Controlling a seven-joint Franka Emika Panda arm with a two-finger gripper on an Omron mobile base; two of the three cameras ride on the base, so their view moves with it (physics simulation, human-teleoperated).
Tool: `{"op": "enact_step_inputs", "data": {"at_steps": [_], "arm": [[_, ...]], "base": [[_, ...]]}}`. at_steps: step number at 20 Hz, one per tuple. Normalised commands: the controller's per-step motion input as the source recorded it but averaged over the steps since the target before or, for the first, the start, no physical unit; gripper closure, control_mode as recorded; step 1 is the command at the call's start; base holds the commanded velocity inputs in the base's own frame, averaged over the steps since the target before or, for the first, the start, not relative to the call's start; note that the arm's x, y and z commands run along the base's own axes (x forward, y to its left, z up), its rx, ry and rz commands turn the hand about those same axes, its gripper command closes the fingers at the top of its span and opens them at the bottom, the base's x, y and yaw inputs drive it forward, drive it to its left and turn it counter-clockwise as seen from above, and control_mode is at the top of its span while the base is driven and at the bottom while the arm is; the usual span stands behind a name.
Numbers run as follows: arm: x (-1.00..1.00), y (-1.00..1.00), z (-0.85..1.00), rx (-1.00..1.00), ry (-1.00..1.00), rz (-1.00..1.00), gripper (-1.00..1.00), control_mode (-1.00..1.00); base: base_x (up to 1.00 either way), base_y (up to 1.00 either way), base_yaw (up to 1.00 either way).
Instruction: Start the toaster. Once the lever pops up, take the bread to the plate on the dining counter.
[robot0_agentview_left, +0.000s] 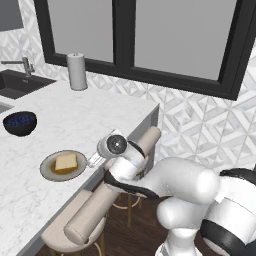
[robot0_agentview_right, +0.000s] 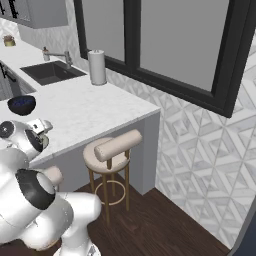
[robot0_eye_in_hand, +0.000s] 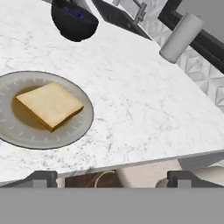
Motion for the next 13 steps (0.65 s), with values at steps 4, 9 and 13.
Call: {"op": "enact_step_inputs", "data": {"at_steps": [4, 9, 13], "arm": [[-0.97, -0.59, 1.00, 0.14, -0.25, -0.09, -1.00, -1.00], [-1.00, -0.84, 0.97, 0.22, 0.00, -0.11, -1.00, -1.00], [-1.00, -0.99, 0.38, 0.28, 0.33, -0.14, -1.00, -1.00]], "base": [[0.00, 0.00, 0.00], [0.00, 0.00, 0.00], [0.00, 0.00, 0.00]]}}
